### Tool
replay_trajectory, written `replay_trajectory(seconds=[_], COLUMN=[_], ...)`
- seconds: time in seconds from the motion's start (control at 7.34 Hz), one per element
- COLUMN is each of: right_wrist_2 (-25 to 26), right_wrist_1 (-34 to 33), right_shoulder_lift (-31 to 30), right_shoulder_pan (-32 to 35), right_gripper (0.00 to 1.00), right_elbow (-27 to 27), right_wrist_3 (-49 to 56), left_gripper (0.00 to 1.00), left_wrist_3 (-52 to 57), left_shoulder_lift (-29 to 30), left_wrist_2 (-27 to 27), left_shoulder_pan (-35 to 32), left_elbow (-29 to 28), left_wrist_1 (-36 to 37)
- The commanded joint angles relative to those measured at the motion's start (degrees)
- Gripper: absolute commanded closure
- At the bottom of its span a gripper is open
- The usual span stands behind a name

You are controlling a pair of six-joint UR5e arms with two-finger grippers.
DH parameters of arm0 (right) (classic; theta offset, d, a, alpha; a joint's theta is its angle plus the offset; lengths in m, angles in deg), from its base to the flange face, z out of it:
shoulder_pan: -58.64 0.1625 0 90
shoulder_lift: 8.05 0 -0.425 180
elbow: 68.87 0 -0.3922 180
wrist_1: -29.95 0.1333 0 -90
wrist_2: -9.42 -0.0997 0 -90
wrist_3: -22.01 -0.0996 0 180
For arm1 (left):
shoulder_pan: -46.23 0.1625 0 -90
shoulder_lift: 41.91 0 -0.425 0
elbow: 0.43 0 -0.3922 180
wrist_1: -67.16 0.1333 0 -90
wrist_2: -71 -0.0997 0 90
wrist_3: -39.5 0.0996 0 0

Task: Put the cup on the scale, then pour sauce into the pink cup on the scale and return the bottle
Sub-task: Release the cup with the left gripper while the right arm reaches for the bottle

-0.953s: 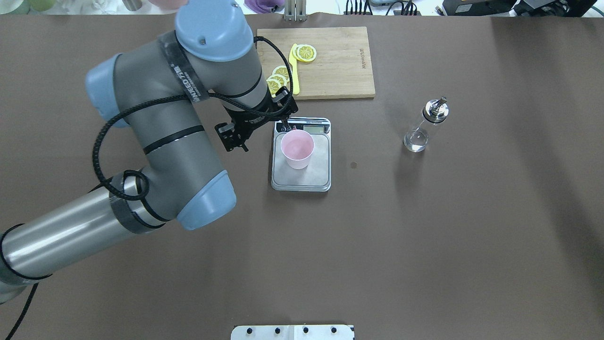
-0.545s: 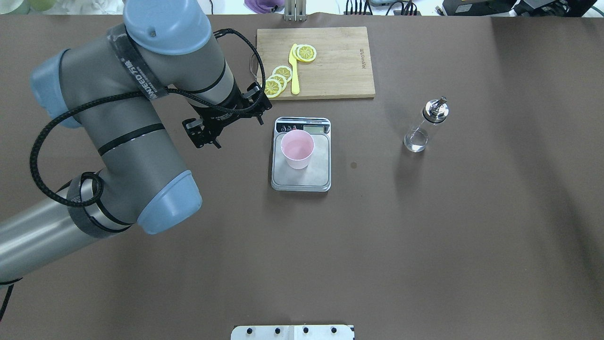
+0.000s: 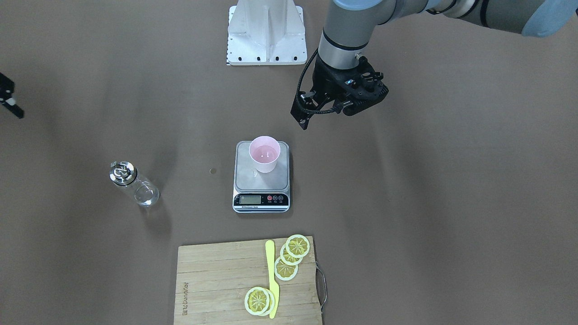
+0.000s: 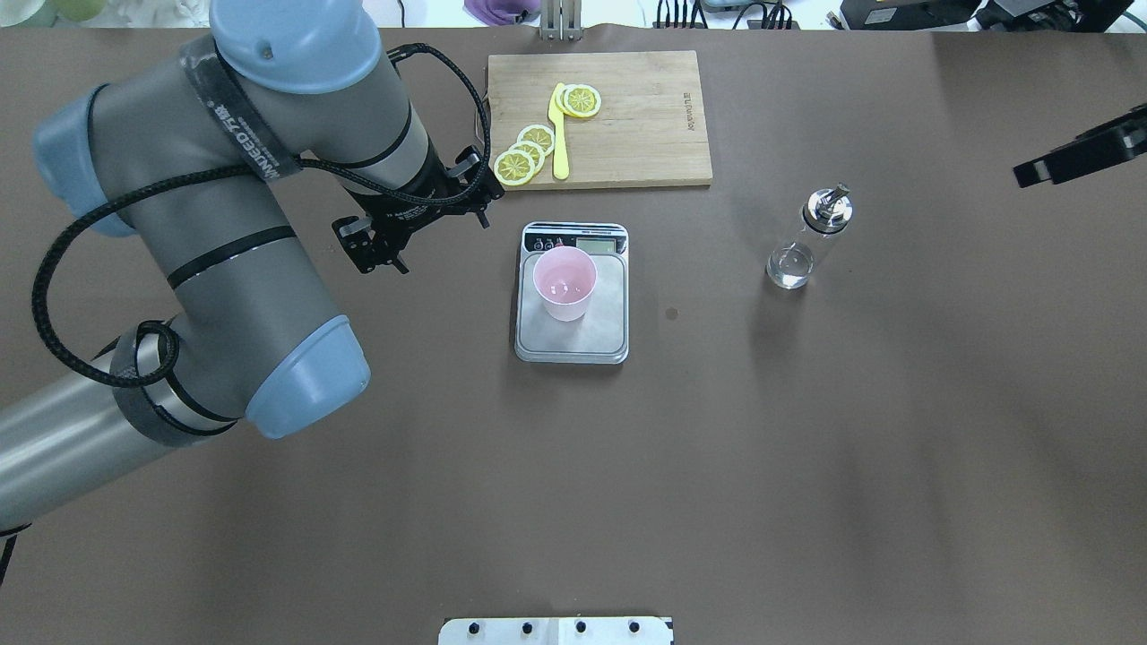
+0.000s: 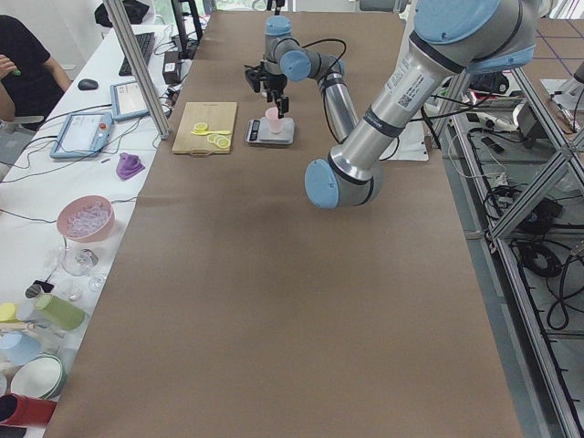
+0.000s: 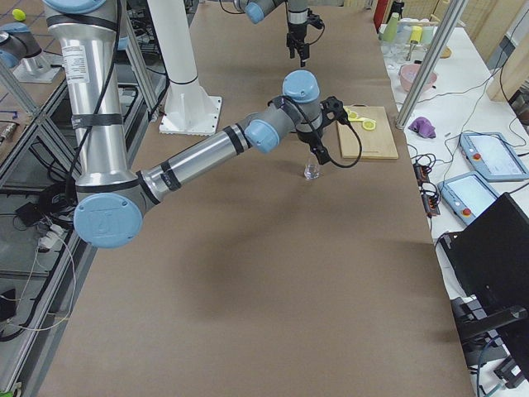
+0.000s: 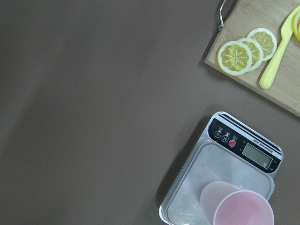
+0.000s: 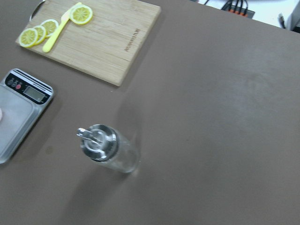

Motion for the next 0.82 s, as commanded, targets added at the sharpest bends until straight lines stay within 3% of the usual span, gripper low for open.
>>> replay_trajectory(seconds=[0.0, 0.14, 0.27, 0.41, 0.68], right_wrist_2=[13.0, 15.42, 17.18, 18.42, 33.72], right_wrist_1=[0.33, 2.33, 4.09, 4.55, 8.57], right_shoulder_lift=[3.51, 3.51, 2.64, -0.06, -2.36], right_shoulder_pan=[-12.67, -15.77, -16.32, -17.11, -24.2], right_gripper=[0.02, 0.09, 0.0, 0.0, 0.0], right_elbow=[-2.32, -2.67, -3.2, -4.77, -4.96], right_wrist_3=[-7.96, -12.08, -12.47, -12.82, -12.91], left_gripper=[0.01, 0.01, 0.01, 0.01, 0.01], left_wrist_3=[0.0, 0.09, 0.09, 0.09, 0.09], left_shoulder_lift=[-0.34, -0.34, -0.34, -0.43, -0.78], left_wrist_2=[-0.01, -0.01, -0.01, -0.19, -0.28], left_shoulder_pan=[-0.49, -0.49, -0.49, -0.67, -0.58], left_elbow=[-0.06, -0.06, -0.14, -0.32, -0.41], left_wrist_1=[0.0, 0.0, 0.0, 0.0, -0.17])
